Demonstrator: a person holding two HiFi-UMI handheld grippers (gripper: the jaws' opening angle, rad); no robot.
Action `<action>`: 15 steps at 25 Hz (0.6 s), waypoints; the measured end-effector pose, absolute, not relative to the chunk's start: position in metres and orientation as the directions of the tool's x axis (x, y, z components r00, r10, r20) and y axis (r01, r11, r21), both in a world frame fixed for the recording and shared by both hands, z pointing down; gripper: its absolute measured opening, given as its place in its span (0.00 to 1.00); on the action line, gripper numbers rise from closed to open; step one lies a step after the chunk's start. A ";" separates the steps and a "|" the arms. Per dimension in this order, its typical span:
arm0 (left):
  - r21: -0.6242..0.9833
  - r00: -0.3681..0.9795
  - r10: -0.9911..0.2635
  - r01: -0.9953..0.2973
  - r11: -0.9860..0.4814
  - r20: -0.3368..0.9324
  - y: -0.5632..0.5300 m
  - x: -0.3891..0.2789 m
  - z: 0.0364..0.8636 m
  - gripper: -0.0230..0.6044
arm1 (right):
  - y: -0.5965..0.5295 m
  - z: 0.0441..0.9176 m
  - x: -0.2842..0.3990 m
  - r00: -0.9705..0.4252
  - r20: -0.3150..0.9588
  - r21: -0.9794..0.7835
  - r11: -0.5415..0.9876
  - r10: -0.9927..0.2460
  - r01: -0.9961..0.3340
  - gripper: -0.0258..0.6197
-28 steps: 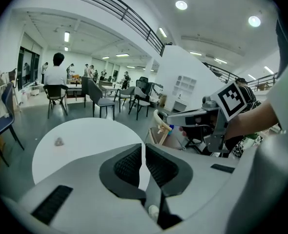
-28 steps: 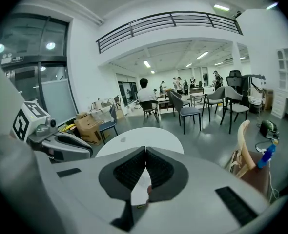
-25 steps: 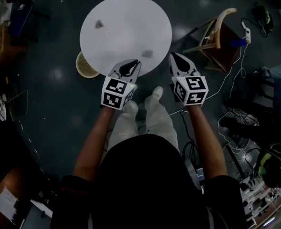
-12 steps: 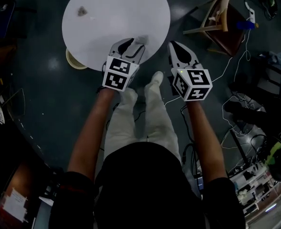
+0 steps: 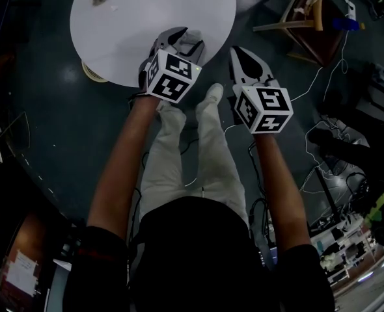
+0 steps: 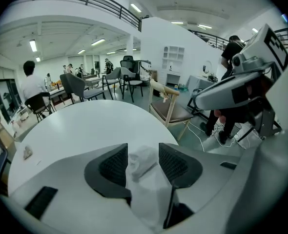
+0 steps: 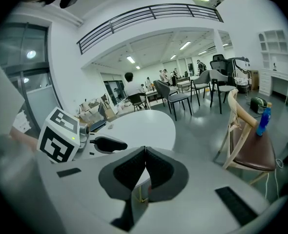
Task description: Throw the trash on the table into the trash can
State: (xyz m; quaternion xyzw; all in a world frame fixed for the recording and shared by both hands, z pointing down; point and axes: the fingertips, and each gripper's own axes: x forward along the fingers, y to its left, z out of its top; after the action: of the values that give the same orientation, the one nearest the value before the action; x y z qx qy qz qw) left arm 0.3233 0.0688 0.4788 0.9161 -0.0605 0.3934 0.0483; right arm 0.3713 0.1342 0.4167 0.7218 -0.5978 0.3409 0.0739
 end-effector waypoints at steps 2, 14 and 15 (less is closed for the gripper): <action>0.046 0.667 -0.069 -0.153 -0.987 0.742 0.070 0.325 0.485 0.35 | 0.136 0.419 0.372 0.048 0.586 -0.299 -0.271 -0.809 -0.915 0.07; 0.022 0.612 -0.103 -0.193 -0.981 0.785 0.072 0.328 0.498 0.22 | 0.137 0.422 0.386 0.004 0.592 -0.314 -0.235 -0.806 -0.920 0.07; 0.022 0.609 -0.107 -0.200 -0.979 0.786 0.073 0.328 0.498 0.20 | 0.137 0.422 0.387 -0.002 0.592 -0.316 -0.230 -0.806 -0.921 0.07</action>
State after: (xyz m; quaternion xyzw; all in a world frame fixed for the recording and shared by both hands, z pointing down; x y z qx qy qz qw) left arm 0.3278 0.0725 0.4979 0.8954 -0.0859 0.4336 0.0537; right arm 0.3874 0.1370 0.4219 0.7017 -0.6152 0.3500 0.0818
